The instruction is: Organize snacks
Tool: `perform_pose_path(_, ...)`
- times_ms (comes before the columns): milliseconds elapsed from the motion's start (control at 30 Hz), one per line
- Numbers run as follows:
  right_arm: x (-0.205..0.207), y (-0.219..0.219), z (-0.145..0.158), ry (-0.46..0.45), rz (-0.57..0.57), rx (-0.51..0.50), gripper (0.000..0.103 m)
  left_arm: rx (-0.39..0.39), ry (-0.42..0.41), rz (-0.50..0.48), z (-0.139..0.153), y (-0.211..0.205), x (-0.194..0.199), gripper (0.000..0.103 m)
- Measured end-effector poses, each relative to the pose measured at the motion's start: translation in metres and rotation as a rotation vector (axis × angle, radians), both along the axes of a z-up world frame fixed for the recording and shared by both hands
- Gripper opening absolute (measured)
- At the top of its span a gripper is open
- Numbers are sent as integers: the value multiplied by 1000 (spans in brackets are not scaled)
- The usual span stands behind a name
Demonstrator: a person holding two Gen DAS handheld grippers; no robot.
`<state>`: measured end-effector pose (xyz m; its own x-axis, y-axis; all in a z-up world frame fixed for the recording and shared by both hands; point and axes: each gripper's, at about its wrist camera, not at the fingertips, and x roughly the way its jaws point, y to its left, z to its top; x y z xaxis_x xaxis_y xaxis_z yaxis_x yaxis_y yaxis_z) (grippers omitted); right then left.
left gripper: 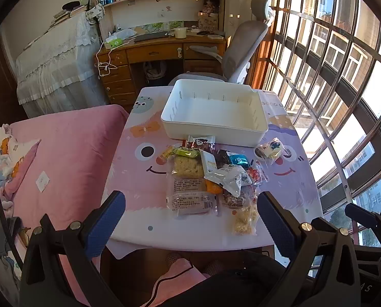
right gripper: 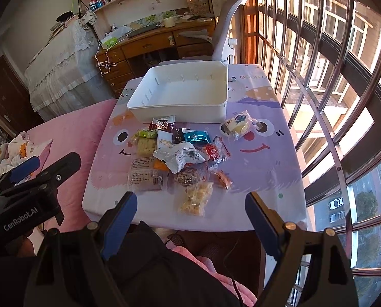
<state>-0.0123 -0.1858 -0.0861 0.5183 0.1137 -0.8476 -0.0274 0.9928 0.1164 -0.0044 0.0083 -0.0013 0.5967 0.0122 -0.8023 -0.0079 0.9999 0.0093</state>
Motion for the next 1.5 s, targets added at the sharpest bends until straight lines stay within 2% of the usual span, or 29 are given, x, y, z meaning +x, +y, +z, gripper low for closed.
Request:
perform_pose_path(533, 6, 1, -1, 1, 5, 38, 87, -41, 98, -12, -17, 7, 14, 102)
perform_pose_path(800, 18, 2, -13, 28, -58, 44, 87, -46, 222, -65, -39, 13, 43, 102)
perform_pose_path(933, 26, 3, -26, 77, -106, 60, 87, -74, 280, -96, -54, 19, 58, 102)
perform_pose_path(1133, 41, 3, -51, 163, -176, 105, 87, -54, 378, -117, -83, 25, 86, 102)
perform_pose_path(1500, 69, -2, -129, 344, -307, 173, 87, -49, 552, -120, -167, 21, 136, 102)
